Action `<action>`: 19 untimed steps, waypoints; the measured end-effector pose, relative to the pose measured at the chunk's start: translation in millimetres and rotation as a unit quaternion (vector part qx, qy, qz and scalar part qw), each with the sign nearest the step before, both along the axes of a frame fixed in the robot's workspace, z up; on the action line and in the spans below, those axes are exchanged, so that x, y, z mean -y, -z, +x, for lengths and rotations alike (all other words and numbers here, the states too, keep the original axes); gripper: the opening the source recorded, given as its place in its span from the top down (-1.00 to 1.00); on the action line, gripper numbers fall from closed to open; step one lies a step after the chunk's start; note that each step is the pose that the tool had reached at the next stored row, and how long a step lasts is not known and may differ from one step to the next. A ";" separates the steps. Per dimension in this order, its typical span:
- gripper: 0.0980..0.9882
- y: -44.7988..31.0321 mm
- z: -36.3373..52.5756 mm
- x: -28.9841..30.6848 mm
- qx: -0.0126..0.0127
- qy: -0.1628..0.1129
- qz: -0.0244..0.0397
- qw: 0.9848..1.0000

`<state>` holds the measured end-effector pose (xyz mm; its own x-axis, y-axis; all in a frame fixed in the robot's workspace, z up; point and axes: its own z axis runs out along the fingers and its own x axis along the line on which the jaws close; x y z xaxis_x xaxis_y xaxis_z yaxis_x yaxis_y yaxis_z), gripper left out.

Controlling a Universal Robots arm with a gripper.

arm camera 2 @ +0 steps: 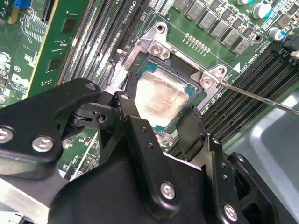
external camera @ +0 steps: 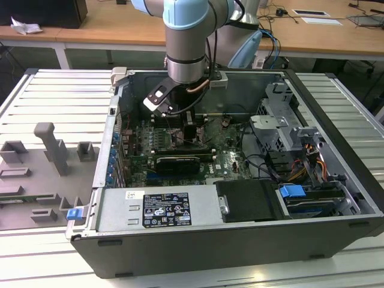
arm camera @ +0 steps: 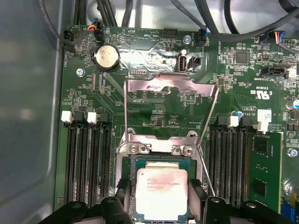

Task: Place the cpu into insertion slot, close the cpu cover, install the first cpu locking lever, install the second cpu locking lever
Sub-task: 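Place the cpu into insertion slot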

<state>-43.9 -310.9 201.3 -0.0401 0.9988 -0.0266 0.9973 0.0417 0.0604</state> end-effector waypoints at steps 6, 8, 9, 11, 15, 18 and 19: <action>-0.15 -5.0 0.0 -0.2 0.000 0.000 0.001 1.000; -0.10 -5.9 0.0 0.4 0.000 0.000 0.001 1.000; 0.18 -6.5 0.0 0.9 0.000 0.000 0.001 1.000; 0.45 -6.9 0.0 1.1 0.000 0.000 0.001 1.000; 0.86 -8.3 0.0 1.2 0.000 0.000 0.001 1.000; 0.98 -9.3 0.0 1.1 0.000 0.000 0.001 1.000; 0.98 -9.5 0.0 1.1 0.000 0.000 0.001 1.000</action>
<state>-43.8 -312.0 210.8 -0.0400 0.9989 -0.0247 0.9973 0.0415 0.0606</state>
